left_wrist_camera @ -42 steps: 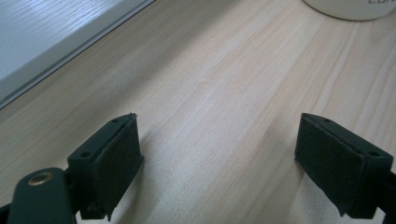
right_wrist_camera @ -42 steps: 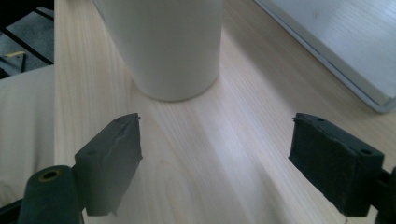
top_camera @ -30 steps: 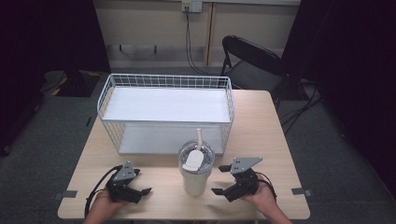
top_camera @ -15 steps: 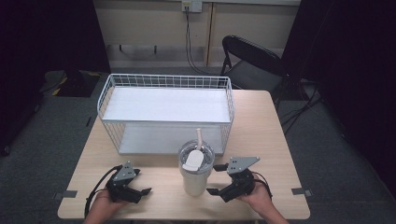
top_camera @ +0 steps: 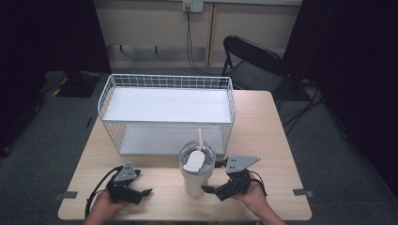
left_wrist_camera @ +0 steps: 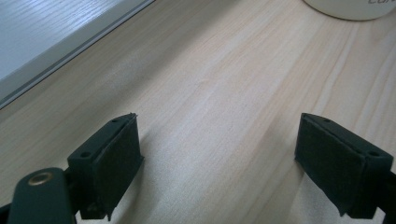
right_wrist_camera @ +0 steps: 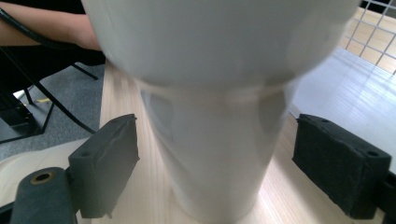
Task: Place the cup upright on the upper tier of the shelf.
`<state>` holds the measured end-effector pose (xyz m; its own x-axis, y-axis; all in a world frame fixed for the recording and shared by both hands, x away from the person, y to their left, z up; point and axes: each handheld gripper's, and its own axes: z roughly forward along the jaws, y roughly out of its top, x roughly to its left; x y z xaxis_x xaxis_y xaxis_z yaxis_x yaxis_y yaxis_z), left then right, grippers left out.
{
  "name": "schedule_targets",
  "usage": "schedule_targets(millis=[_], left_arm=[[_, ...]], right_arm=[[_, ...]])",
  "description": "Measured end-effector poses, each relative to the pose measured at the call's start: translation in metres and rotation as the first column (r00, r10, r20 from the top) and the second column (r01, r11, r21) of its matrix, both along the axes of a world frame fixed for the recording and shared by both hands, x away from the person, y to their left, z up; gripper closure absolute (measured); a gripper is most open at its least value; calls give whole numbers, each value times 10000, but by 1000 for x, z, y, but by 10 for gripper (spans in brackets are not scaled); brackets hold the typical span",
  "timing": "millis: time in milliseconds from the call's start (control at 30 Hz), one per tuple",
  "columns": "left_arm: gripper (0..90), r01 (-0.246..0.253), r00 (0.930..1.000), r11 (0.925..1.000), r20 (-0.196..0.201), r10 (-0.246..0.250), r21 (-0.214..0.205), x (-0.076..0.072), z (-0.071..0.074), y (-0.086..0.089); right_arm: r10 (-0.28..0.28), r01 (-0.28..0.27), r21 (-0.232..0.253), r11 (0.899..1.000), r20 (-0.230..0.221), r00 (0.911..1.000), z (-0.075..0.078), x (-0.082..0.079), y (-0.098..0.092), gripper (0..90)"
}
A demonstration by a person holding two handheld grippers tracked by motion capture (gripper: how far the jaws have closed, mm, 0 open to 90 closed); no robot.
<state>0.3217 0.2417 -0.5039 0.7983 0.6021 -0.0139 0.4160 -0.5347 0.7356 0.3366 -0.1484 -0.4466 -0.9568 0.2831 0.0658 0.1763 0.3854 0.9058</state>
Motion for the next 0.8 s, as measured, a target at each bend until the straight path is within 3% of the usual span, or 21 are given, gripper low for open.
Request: schedule_targets(millis=[667,800], left_arm=[[135,-1,10000,10000,-1,1,0,0,0,0],[136,-3,10000,10000,-5,3,-8,0,0,0]], right_arm=[[61,-85,628,9980,377,9993,-5,5,13,110],[251,-271,740,9969,278,9993,-7,8,13,105]])
